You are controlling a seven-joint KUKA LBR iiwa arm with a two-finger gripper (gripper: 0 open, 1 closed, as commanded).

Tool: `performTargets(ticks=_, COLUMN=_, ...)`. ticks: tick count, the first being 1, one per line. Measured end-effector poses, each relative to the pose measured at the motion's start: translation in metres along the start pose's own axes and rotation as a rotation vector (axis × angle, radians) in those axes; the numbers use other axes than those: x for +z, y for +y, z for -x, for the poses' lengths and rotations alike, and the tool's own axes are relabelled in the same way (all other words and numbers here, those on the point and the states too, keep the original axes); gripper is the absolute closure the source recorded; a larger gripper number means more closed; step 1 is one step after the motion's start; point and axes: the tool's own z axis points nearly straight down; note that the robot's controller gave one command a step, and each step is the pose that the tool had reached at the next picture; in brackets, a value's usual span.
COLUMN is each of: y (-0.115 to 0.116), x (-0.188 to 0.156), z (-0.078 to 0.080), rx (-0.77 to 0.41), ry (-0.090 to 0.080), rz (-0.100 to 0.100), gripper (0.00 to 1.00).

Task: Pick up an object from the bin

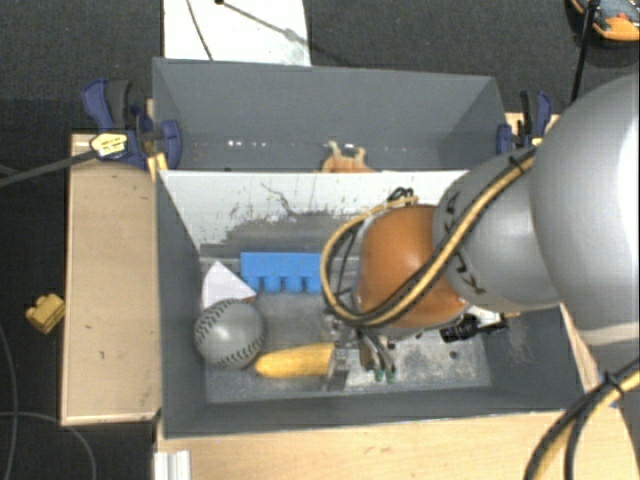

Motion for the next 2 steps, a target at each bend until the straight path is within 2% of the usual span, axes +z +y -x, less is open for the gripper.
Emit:
performTargets(ticks=1, y=0.000, x=0.000, z=0.000, rx=0.003, ry=0.000, rz=0.000, gripper=1.00)
performTargets(ticks=2, y=0.017, x=-0.113, z=0.015, rx=0.013, ry=0.005, rz=-0.003, gripper=1.00)
